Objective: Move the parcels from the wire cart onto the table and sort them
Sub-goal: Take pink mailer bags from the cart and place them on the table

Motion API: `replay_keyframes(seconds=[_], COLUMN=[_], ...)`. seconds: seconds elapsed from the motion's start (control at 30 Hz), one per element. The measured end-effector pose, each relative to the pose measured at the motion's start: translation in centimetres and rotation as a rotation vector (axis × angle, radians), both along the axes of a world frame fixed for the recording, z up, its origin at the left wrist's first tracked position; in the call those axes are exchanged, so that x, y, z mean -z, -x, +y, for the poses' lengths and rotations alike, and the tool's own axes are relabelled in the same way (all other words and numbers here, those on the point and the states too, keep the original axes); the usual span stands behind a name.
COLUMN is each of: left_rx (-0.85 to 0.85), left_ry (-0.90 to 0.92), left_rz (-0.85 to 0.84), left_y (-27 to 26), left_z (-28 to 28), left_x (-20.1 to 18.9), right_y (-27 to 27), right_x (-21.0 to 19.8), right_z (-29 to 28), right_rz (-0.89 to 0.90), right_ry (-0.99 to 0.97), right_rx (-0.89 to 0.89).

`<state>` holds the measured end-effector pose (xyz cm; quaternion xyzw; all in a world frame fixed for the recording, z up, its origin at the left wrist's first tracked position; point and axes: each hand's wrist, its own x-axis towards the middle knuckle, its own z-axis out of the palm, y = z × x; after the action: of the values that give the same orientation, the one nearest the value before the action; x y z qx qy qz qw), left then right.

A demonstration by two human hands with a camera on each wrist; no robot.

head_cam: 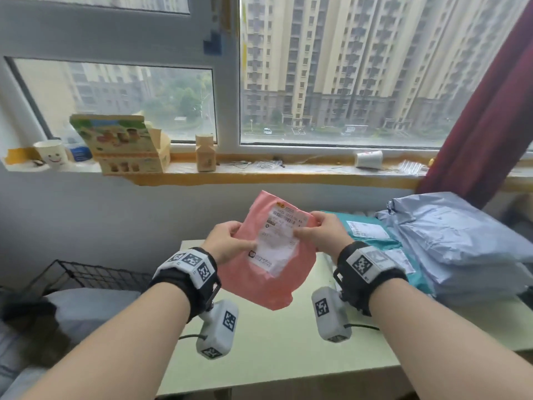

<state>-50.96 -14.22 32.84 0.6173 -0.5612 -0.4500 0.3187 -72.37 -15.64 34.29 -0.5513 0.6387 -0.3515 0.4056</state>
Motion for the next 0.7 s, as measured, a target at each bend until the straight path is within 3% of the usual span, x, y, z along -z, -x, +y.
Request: replay_keyframes(seconds=[0.13, 0.3, 0.43, 0.7], left_rx=[0.004, -0.035, -0.025, -0.209], left_ry=[-0.022, -0.191, -0.160, 0.079], left_rz=[-0.015, 0.227, 0.236, -0.026], left_y=[6.3, 14.6, 21.2, 27.0], left_z=[-2.3, -5.2, -8.2, -14.8], left_x=[0.2, 1.6, 2.9, 5.3], right_y=[8.5, 17.4, 22.2, 27.8], right_x=[0.7, 3.1, 5.1, 6.4], right_z=[-2.2, -4.8, -6.8, -10.7], right_rz=[-0.139, -0.224, -0.269, 0.069], right_ry=[0.004, 0.015, -0.020, -0.036], right_rx=[0.212, 0.462, 0.543, 0.436])
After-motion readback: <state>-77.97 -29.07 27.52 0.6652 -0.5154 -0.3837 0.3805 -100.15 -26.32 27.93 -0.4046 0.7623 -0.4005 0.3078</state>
